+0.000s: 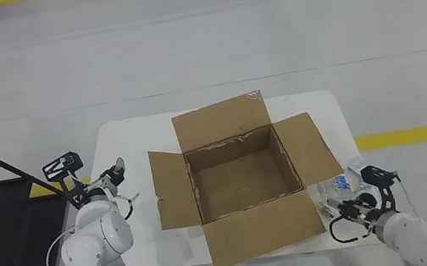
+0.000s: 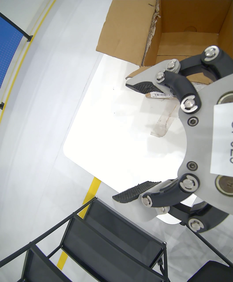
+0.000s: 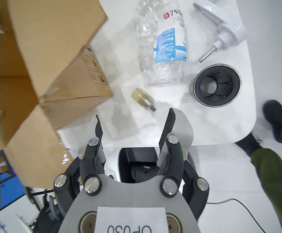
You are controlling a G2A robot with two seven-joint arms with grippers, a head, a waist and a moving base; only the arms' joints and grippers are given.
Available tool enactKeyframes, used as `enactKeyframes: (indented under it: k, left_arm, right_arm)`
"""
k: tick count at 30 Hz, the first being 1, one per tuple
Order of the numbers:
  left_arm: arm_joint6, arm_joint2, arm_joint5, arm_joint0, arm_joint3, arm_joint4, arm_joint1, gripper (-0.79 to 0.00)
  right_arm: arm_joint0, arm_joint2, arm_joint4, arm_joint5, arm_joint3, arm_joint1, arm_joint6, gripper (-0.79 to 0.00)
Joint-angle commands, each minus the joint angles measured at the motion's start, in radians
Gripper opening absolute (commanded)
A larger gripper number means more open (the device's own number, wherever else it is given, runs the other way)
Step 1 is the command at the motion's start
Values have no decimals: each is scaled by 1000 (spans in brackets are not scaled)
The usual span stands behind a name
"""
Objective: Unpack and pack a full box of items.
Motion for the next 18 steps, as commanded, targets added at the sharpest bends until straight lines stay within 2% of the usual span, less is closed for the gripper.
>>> enactKeyframes:
  k: [1,6,10,13,17,18]
  left_arm:
    - [0,0,0,0,0,0,0,0]
    - [0,0,0,0,0,0,0,0]
    - [0,0,0,0,0,0,0,0]
    - [0,0,0,0,0,0,0,0]
    - [0,0,0,0,0,0,0,0]
    - [0,0,0,0,0,0,0,0]
  right_arm:
    - [-2,56,166,-42,17,2,-5,-182]
    - [24,118,391,-94,85,11,9,-142]
    - [74,118,458,-97,160,20,21,-200]
    - [125,109,493,-87,227,28,24,-209]
    - [183,89,474,-62,287,39,22,-329]
    - [196,81,469,-57,300,41,18,-336]
